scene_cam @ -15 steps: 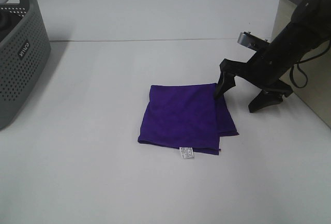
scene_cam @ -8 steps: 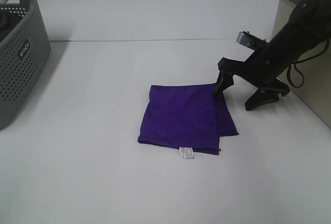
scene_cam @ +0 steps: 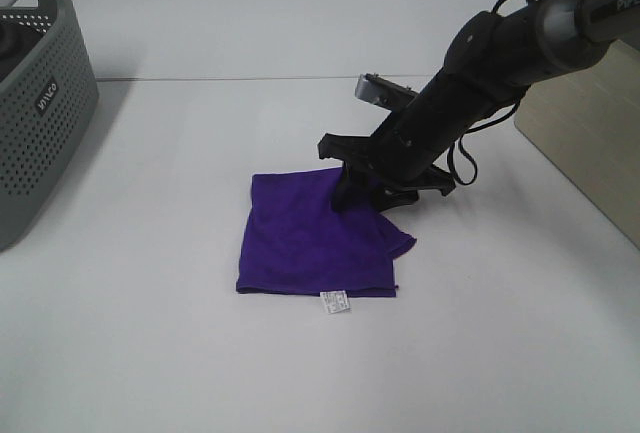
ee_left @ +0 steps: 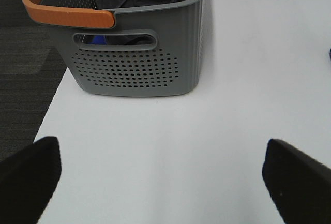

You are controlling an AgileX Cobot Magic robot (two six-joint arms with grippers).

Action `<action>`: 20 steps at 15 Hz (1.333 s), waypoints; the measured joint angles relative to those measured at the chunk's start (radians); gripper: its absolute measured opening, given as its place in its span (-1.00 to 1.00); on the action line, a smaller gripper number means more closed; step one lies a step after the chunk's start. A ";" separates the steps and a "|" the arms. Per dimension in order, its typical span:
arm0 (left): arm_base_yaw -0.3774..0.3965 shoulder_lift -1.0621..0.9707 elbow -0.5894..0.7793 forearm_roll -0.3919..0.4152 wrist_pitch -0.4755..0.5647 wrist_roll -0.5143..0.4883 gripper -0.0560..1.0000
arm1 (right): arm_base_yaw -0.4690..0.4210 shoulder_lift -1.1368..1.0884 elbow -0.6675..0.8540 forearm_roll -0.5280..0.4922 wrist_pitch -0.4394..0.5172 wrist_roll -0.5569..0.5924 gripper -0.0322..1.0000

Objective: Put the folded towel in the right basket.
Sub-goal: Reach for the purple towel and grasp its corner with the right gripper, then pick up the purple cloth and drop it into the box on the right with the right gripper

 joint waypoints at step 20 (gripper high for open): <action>0.000 0.000 0.000 0.003 0.000 0.000 0.98 | -0.553 -0.307 -0.933 -0.423 0.620 0.198 -0.78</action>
